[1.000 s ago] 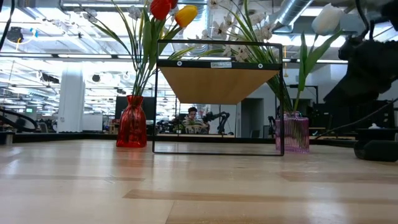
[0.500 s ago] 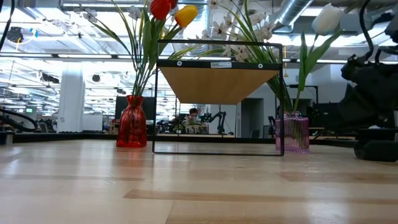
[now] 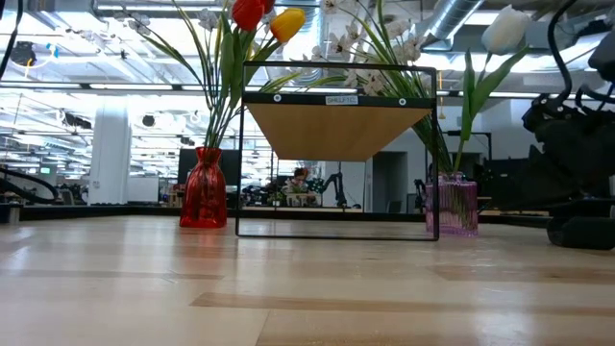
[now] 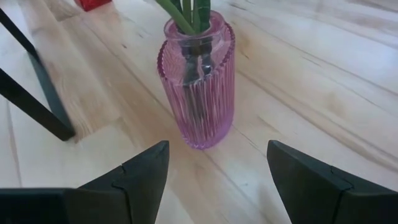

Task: Pick and place flowers into a vace then onto a shelf
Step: Put the purple flower vase with flowers on the shelf

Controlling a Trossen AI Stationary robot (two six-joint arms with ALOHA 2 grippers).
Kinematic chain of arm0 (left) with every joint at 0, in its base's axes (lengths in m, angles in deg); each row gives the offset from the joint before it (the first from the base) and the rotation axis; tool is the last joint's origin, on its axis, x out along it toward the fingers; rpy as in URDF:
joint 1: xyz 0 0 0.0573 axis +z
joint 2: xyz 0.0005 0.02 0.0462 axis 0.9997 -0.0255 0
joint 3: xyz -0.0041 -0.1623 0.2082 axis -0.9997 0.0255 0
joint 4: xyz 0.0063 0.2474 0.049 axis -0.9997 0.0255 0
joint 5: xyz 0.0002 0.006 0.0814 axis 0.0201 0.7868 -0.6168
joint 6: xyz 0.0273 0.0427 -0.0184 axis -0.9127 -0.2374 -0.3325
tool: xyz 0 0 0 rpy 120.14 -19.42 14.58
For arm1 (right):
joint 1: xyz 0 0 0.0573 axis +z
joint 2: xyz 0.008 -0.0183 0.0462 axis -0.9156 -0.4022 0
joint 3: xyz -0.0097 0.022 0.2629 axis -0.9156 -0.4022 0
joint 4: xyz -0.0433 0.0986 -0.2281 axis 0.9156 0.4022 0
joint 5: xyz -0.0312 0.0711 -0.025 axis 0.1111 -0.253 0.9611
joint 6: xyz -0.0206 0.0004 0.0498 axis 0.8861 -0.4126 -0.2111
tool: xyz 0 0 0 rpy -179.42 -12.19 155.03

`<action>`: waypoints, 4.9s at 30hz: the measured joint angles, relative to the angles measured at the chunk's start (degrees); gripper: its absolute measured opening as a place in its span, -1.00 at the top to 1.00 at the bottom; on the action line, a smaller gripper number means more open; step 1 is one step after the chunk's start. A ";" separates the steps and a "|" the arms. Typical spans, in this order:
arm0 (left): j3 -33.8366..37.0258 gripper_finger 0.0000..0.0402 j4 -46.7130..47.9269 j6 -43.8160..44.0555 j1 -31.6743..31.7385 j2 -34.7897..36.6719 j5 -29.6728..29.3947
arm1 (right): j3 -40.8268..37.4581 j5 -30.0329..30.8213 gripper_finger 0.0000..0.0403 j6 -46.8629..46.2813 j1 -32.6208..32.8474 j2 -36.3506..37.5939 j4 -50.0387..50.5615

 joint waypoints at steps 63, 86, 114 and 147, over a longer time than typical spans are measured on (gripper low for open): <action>0.11 -0.08 -0.81 -7.58 5.29 0.70 -1.44 | 0.09 0.87 -0.32 9.09 -2.04 -10.13 -14.41; 0.11 -0.08 0.46 -5.55 5.29 0.70 -0.08 | 4.46 -8.18 -0.32 21.16 -13.51 -24.00 -25.15; 0.11 -0.08 2.60 -2.51 5.31 0.68 3.52 | 5.68 -8.07 0.06 21.69 -19.93 -26.16 -28.16; 0.11 -0.08 2.68 -2.52 5.31 0.68 3.53 | 5.62 -6.35 0.05 22.59 -19.93 -22.54 -30.62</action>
